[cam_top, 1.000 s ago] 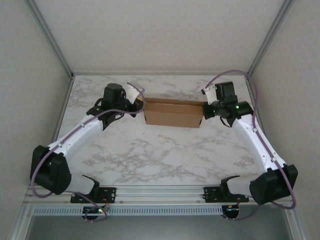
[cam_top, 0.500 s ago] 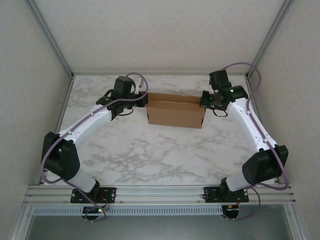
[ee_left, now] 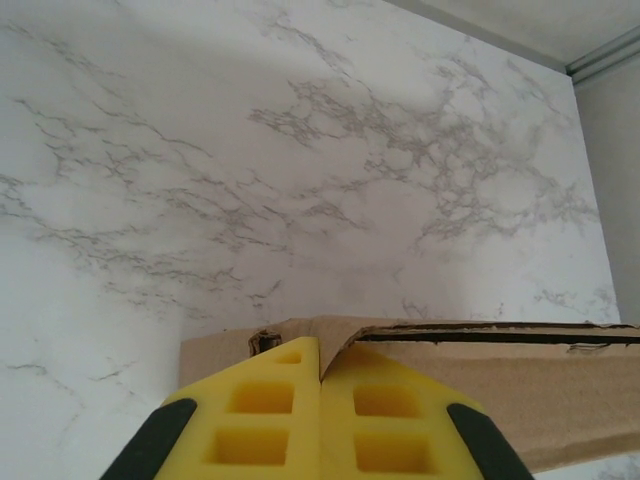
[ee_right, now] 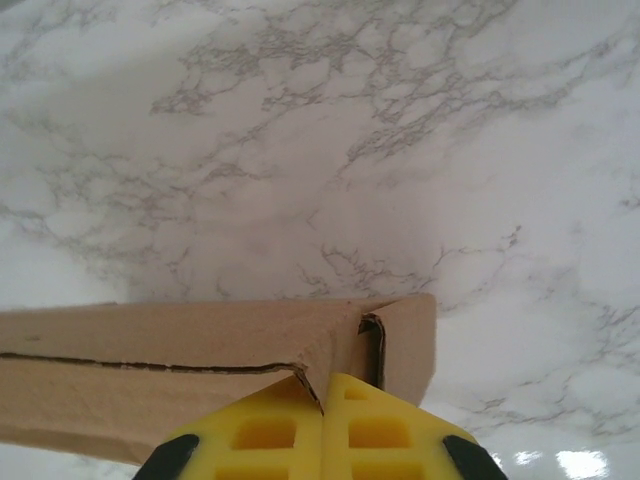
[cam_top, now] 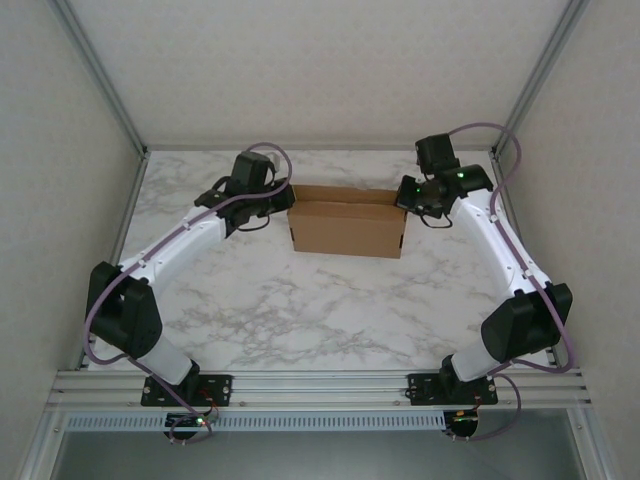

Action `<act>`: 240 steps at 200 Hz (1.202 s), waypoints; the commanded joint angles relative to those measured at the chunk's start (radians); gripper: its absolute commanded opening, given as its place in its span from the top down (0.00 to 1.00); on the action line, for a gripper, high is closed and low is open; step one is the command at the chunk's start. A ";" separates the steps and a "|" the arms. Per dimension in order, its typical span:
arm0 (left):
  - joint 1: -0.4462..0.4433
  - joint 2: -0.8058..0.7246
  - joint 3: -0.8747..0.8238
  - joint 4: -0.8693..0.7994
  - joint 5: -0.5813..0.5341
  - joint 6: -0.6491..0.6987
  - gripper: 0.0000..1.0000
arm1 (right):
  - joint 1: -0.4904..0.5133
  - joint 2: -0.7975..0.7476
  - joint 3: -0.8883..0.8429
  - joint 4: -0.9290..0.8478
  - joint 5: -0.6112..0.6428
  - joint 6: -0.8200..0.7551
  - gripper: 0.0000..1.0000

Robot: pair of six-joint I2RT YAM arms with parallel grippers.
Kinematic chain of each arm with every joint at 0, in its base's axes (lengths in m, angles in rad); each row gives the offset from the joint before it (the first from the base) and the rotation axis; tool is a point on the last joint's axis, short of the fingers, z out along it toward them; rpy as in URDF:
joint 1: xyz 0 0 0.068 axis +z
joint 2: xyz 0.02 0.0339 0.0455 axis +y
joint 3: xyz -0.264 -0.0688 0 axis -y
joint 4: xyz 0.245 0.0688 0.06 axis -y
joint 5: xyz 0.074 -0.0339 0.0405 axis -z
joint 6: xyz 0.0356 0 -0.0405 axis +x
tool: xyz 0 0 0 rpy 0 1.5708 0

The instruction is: Fold the paper box

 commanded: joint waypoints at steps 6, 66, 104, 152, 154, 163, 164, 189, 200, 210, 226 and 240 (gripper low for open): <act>-0.023 0.007 0.033 -0.041 -0.018 0.041 1.00 | 0.009 -0.003 -0.036 0.017 -0.043 -0.197 1.00; -0.042 0.027 0.029 -0.063 -0.054 0.100 1.00 | 0.009 -0.016 -0.123 0.100 -0.083 -0.293 1.00; -0.042 0.004 -0.007 -0.060 -0.059 0.131 0.97 | 0.010 -0.028 -0.182 0.145 -0.108 -0.265 1.00; -0.042 -0.032 -0.053 -0.041 -0.048 0.143 0.93 | 0.010 -0.047 -0.218 0.183 -0.077 -0.141 1.00; -0.042 -0.031 -0.053 -0.040 -0.048 0.144 0.93 | 0.011 -0.047 -0.219 0.183 -0.077 -0.139 1.00; -0.042 -0.030 -0.055 -0.038 -0.047 0.146 0.93 | 0.011 -0.049 -0.224 0.186 -0.078 -0.134 1.00; -0.042 -0.030 -0.055 -0.038 -0.047 0.147 0.93 | 0.010 -0.049 -0.224 0.187 -0.078 -0.133 1.00; -0.042 -0.023 -0.048 -0.041 -0.054 0.158 0.93 | 0.012 -0.060 -0.253 0.191 -0.064 -0.140 1.00; -0.041 -0.024 -0.048 -0.041 -0.056 0.163 0.93 | 0.013 -0.072 -0.275 0.202 -0.061 -0.151 1.00; -0.042 -0.025 -0.047 -0.043 -0.057 0.168 0.93 | 0.014 -0.085 -0.295 0.208 -0.059 -0.167 1.00; -0.042 -0.032 -0.048 -0.049 -0.061 0.176 0.93 | 0.017 -0.106 -0.322 0.217 -0.049 -0.193 1.00; -0.041 -0.035 -0.048 -0.057 -0.068 0.188 0.93 | 0.020 -0.125 -0.345 0.228 -0.046 -0.217 1.00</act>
